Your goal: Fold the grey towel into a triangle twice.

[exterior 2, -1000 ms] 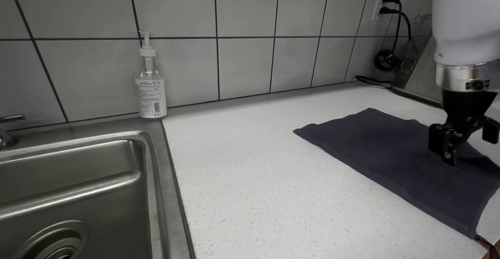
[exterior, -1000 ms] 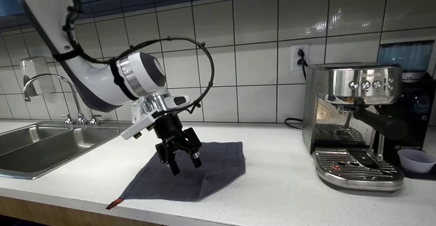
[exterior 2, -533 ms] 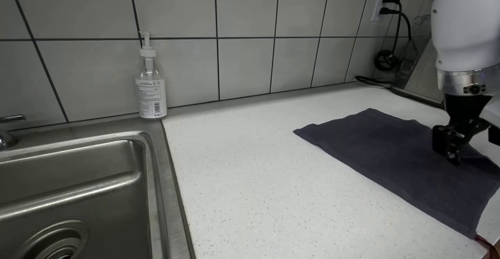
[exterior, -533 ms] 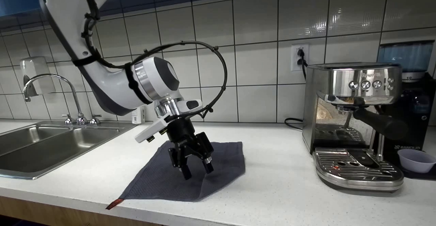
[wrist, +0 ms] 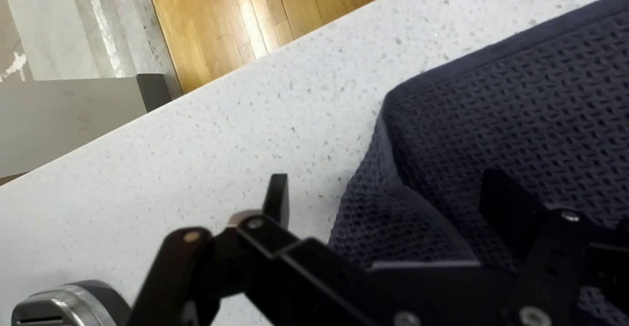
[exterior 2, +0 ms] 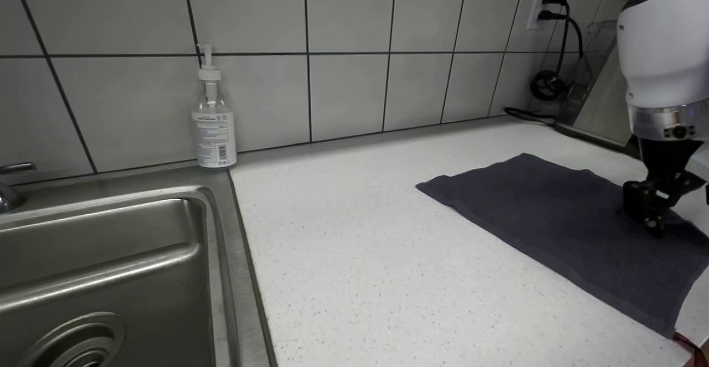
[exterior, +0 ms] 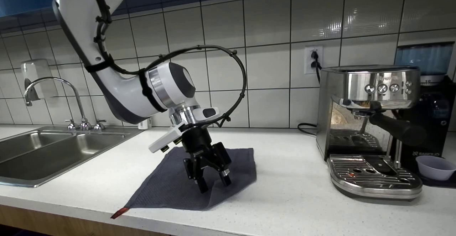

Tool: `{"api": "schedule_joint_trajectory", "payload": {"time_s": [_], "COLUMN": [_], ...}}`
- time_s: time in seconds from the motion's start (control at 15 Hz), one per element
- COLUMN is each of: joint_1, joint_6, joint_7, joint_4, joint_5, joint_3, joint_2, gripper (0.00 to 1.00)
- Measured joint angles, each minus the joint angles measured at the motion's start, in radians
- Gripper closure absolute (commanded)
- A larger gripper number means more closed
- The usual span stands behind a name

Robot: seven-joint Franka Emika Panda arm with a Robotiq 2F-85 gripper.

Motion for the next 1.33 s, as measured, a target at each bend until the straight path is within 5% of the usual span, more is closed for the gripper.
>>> {"api": "schedule_joint_trajectory", "payload": {"time_s": [1.33], "joint_1": [0.007], "joint_6": [0.0], "joint_7": [0.01], "joint_4": [0.063], "joint_5": [-0.055], "joint_3": [-0.023], "joint_2": [0.058], "gripper": [0.0]}}
